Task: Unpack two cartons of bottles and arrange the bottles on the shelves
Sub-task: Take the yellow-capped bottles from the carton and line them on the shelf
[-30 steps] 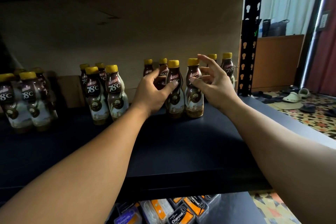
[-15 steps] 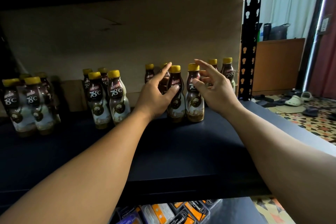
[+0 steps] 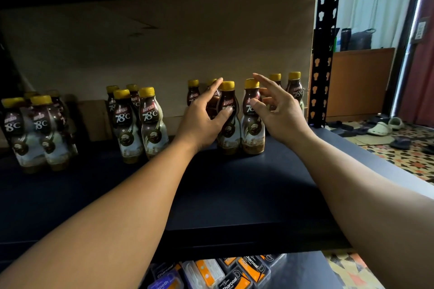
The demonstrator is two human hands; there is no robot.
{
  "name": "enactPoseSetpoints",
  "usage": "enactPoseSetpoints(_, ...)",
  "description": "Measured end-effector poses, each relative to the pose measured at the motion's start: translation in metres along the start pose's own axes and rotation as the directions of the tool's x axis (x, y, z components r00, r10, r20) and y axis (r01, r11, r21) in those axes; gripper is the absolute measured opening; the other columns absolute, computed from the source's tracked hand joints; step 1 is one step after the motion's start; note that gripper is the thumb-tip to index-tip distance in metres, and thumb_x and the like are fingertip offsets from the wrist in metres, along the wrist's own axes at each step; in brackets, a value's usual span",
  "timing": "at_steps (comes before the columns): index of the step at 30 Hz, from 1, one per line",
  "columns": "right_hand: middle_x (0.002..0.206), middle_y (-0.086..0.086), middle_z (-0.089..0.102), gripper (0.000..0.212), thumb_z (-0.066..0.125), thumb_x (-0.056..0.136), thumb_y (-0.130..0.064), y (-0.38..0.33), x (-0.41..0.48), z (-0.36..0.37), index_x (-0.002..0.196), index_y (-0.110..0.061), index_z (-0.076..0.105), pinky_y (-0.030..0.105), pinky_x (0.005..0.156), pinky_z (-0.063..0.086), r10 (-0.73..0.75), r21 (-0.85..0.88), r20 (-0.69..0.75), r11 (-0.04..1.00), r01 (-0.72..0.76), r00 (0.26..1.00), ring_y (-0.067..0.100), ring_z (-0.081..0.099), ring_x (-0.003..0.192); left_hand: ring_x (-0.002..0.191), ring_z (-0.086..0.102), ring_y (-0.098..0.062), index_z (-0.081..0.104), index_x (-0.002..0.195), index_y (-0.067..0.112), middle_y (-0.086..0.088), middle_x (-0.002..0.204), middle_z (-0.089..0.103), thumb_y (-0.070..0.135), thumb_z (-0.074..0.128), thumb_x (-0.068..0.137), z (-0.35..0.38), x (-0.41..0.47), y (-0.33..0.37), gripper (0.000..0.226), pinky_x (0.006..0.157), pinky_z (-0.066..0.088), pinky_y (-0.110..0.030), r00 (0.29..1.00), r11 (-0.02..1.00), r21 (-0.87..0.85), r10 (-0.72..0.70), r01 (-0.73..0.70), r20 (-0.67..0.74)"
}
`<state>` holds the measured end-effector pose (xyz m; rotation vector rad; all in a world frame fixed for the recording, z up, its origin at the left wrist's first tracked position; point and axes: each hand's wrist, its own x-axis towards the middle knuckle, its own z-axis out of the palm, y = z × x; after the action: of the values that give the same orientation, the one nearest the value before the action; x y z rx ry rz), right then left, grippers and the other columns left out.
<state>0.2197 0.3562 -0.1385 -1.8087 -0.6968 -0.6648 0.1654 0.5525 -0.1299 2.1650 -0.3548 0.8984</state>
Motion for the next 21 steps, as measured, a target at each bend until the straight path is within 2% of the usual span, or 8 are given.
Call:
enactPoseSetpoints(4, 0.13, -0.011, 0.065, 0.059, 0.069, 0.096, -0.034, 0.0017, 0.0005, 0.0009, 0.144, -0.057, 0.043, 0.043, 0.096, 0.058, 0.009, 0.01, 0.003, 1.0, -0.009, 1.0, 0.006, 0.064, 0.115, 0.133, 0.049, -0.011, 0.032, 0.155, 0.036, 0.004, 0.148, 0.051, 0.032, 0.065, 0.096, 0.0005, -0.0008, 0.0002, 0.068, 0.107, 0.046, -0.033, 1.0, 1.0, -0.003, -0.005, 0.005, 0.004)
enactPoseSetpoints(9, 0.13, -0.01, 0.066, 0.059, 0.069, 0.096, -0.031, 0.0036, 0.0019, 0.0017, 0.142, -0.058, 0.044, 0.041, 0.095, 0.059, 0.022, 0.041, 0.013, 0.999, -0.022, 1.0, 0.006, 0.066, 0.113, 0.129, 0.047, -0.004, 0.033, 0.155, 0.036, 0.006, 0.147, 0.052, 0.031, 0.066, 0.096, -0.0004, -0.0017, 0.0006, 0.068, 0.101, 0.044, -0.022, 1.0, 1.0, -0.004, -0.007, 0.007, -0.004)
enactPoseSetpoints(18, 0.132, -0.009, 0.065, 0.06, 0.068, 0.097, -0.031, 0.0016, 0.0013, 0.0023, 0.145, -0.055, 0.042, 0.041, 0.098, 0.057, 0.034, 0.039, 0.018, 0.999, -0.035, 0.999, 0.007, 0.064, 0.117, 0.129, 0.041, 0.0, 0.03, 0.155, 0.036, 0.005, 0.15, 0.048, 0.032, 0.065, 0.097, 0.0004, -0.0028, 0.0015, 0.068, 0.104, 0.041, -0.023, 1.0, 1.0, 0.009, -0.019, 0.019, -0.001)
enactPoseSetpoints(21, 0.134, -0.009, 0.064, 0.06, 0.067, 0.098, -0.031, 0.0005, -0.0002, 0.0027, 0.146, -0.056, 0.041, 0.042, 0.099, 0.057, 0.039, 0.033, 0.019, 0.999, -0.04, 0.999, 0.008, 0.063, 0.119, 0.137, 0.043, -0.009, 0.03, 0.155, 0.038, 0.005, 0.151, 0.047, 0.033, 0.064, 0.097, 0.001, -0.0028, 0.0003, 0.068, 0.11, 0.043, -0.032, 1.0, 1.0, 0.006, -0.025, 0.025, 0.0)
